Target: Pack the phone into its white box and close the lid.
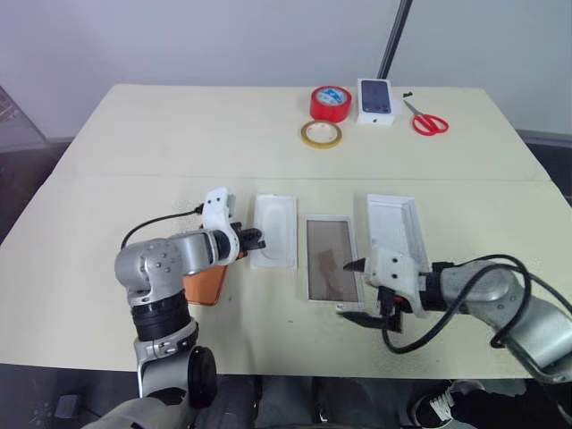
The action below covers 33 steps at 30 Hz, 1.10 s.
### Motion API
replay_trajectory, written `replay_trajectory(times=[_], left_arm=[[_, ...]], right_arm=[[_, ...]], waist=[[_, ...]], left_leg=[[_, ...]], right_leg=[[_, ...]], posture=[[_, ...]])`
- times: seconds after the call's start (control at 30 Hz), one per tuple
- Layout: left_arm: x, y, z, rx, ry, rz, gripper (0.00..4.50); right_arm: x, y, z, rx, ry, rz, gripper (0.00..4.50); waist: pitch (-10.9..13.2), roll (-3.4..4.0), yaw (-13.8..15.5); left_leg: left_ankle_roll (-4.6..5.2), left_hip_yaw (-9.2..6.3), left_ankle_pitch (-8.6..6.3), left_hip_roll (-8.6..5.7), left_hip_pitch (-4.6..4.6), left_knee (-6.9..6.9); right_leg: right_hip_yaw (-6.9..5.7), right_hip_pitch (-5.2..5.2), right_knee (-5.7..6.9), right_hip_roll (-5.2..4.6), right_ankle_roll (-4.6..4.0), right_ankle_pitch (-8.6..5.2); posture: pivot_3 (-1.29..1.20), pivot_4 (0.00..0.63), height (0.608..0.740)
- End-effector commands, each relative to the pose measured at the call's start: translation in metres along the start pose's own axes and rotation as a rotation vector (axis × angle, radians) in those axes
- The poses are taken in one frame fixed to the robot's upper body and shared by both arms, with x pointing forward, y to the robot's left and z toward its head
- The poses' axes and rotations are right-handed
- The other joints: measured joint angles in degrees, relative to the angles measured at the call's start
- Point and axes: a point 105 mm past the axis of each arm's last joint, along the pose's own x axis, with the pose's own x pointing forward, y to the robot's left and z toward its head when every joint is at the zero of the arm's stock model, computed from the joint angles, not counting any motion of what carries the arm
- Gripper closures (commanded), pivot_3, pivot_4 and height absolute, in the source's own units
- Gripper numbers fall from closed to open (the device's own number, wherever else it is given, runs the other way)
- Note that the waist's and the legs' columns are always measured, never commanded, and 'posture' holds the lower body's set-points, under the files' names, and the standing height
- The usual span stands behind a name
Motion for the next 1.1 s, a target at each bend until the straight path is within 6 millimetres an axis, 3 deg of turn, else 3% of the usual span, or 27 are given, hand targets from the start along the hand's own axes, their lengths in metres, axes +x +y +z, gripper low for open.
replay_trajectory(times=[0.03,0.17,0.33,0.37,0.57,0.73,0.83,0.93,1.07,1.1], left_arm=[[-0.005,-0.004,0.011,-0.002,-0.058,-0.012,4.45],[-0.008,-0.003,0.016,-0.02,-0.078,-0.02,4.5],[-0.017,0.004,0.032,-0.075,-0.157,-0.018,4.5],[-0.019,0.007,0.037,-0.089,-0.178,-0.015,4.5],[-0.041,0.028,0.07,-0.154,-0.299,0.015,4.5],[-0.051,0.032,0.08,-0.145,-0.322,0.011,4.5],[-0.052,0.026,0.076,-0.104,-0.306,-0.002,4.5],[-0.049,0.017,0.069,-0.076,-0.28,-0.024,4.5],[-0.039,-0.001,0.055,-0.01,-0.228,-0.066,4.5],[-0.036,-0.006,0.051,0.004,-0.215,-0.078,4.5]], right_arm=[[0.009,0.006,0.001,-0.049,0.018,0.025,0.0],[0.019,0.007,-0.002,-0.081,0.039,0.03,1.75],[0.027,0.011,0.007,-0.146,0.011,0.06,4.38],[0.029,0.011,0.009,-0.161,0.005,0.062,4.45],[0.05,0.003,0.026,-0.212,-0.043,0.055,4.45],[0.073,-0.026,0.037,-0.222,-0.049,-0.05,4.45],[0.076,-0.041,0.047,-0.226,-0.055,-0.098,3.52],[0.07,-0.04,0.058,-0.233,-0.1,-0.077,2.0],[0.041,-0.053,0.071,-0.216,-0.17,-0.14,0.03],[0.033,-0.055,0.072,-0.207,-0.178,-0.149,0.03]], waist=[[0.0,0.0,0.0],[0.0,0.0,0.0],[0.0,-0.02,0.0],[0.02,-0.05,-0.02],[0.01,-0.11,-0.26],[0.0,-0.15,-0.16],[-0.01,-0.19,0.05],[-0.01,-0.2,0.02],[0.0,-0.19,-0.1],[0.0,-0.19,0.0]], left_leg=[[0.0,0.0,0.0,0.0,0.0,0.0],[-0.02,0.0,0.01,0.0,0.0,0.0],[-0.24,0.0,0.13,0.0,0.0,0.0],[-0.24,-0.01,0.14,0.0,0.0,0.0],[-0.32,-0.02,0.18,0.01,0.0,-0.02],[-0.4,0.0,0.22,-0.01,0.0,-0.04],[-0.43,-0.03,0.24,-0.02,-0.01,-0.02],[-0.44,-0.03,0.23,-0.04,-0.04,-0.03],[-0.44,-0.02,0.23,-0.03,-0.03,-0.05],[-0.43,-0.02,0.23,-0.03,-0.03,-0.06]], right_leg=[[0.0,0.0,0.0,0.0,0.0,0.0],[0.0,0.0,0.0,-0.01,0.0,0.0],[-0.01,-0.01,0.0,-0.01,0.0,0.0],[-0.02,-0.01,0.0,-0.01,0.0,0.0],[-0.03,-0.05,0.01,0.02,0.0,0.0],[-0.03,-0.09,0.02,-0.02,0.0,0.0],[-0.05,-0.09,0.04,-0.05,0.0,0.01],[-0.05,-0.11,0.02,-0.07,0.0,0.01],[-0.04,-0.12,0.04,-0.06,0.0,0.01],[-0.04,-0.12,0.04,-0.06,0.0,0.01]], posture=[[0.0,0.15,0.717],[0.0,0.15,0.717],[0.0,0.15,0.717],[0.0,0.15,0.717],[0.0,0.15,0.717],[0.0,0.15,0.717],[0.0,0.15,0.717],[0.0,0.15,0.717],[0.0,0.15,0.717],[0.0,0.15,0.717]])
